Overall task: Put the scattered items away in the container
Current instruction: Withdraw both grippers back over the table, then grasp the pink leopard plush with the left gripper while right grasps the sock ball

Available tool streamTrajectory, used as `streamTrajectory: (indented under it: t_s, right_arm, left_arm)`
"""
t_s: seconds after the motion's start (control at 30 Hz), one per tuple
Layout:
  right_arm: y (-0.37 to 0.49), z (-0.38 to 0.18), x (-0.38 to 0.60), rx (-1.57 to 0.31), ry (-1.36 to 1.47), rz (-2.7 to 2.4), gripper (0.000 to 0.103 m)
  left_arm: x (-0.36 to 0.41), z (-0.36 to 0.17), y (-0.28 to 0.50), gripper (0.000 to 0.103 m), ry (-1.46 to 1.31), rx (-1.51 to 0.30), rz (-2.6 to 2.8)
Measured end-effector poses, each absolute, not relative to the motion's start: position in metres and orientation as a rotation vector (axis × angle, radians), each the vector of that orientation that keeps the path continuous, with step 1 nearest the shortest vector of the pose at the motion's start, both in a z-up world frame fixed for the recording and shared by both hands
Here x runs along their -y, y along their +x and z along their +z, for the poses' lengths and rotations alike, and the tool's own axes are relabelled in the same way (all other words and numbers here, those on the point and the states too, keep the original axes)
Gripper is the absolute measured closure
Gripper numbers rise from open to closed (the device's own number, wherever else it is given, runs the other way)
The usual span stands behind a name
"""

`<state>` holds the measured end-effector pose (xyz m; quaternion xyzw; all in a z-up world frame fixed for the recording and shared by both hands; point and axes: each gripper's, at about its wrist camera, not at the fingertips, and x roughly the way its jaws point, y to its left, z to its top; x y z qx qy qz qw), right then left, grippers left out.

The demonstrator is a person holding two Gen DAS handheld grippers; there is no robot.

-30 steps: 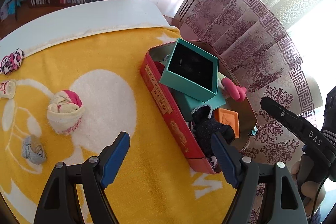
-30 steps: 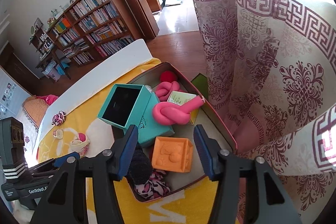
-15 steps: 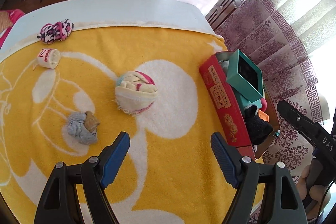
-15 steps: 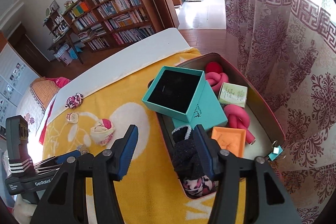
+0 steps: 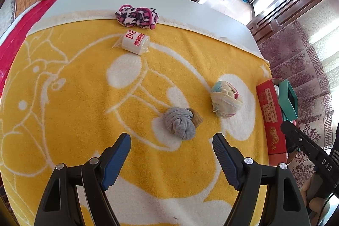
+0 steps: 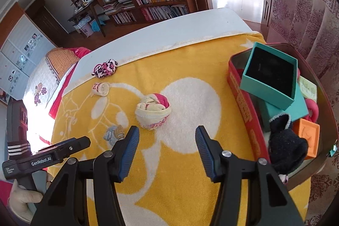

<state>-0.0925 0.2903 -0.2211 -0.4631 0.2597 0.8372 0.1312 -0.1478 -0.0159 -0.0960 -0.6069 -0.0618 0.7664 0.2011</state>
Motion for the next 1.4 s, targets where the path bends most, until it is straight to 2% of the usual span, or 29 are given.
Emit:
streamTrajectory:
  t_s: [0.27, 0.67, 0.8, 0.87, 0.93, 1.4]
  right_arm:
    - [-0.12, -0.231, -0.266, -0.737, -1.39, 2.42, 0.044]
    - [-0.133, -0.244, -0.269, -0.768, -1.39, 2.339, 0.044]
    - [-0.137, -0.247, -0.275, -0.783, -1.367, 2.32, 0.034]
    - [-0.14, -0.248, -0.278, -0.793, -1.356, 2.317, 0.032]
    - [-0.142, -0.25, -0.281, -0.806, -1.352, 2.31, 0.029]
    - [-0.161, -0.266, -0.291, -0.818, -1.375, 2.266, 0.024]
  left_arm:
    - [0.051, -0.104, -0.179, 0.022, -1.707, 0.177, 2.161]
    - [0.047, -0.104, -0.25, 0.022, -1.661, 0.124, 2.185]
    - [0.037, -0.106, -0.274, 0.021, -1.63, 0.081, 2.225]
    - [0.031, -0.107, -0.285, 0.014, -1.609, 0.033, 2.257]
    - [0.025, -0.107, -0.295, 0.014, -1.578, -0.011, 2.284]
    - [-0.006, -0.133, -0.36, 0.014, -1.586, -0.068, 2.271]
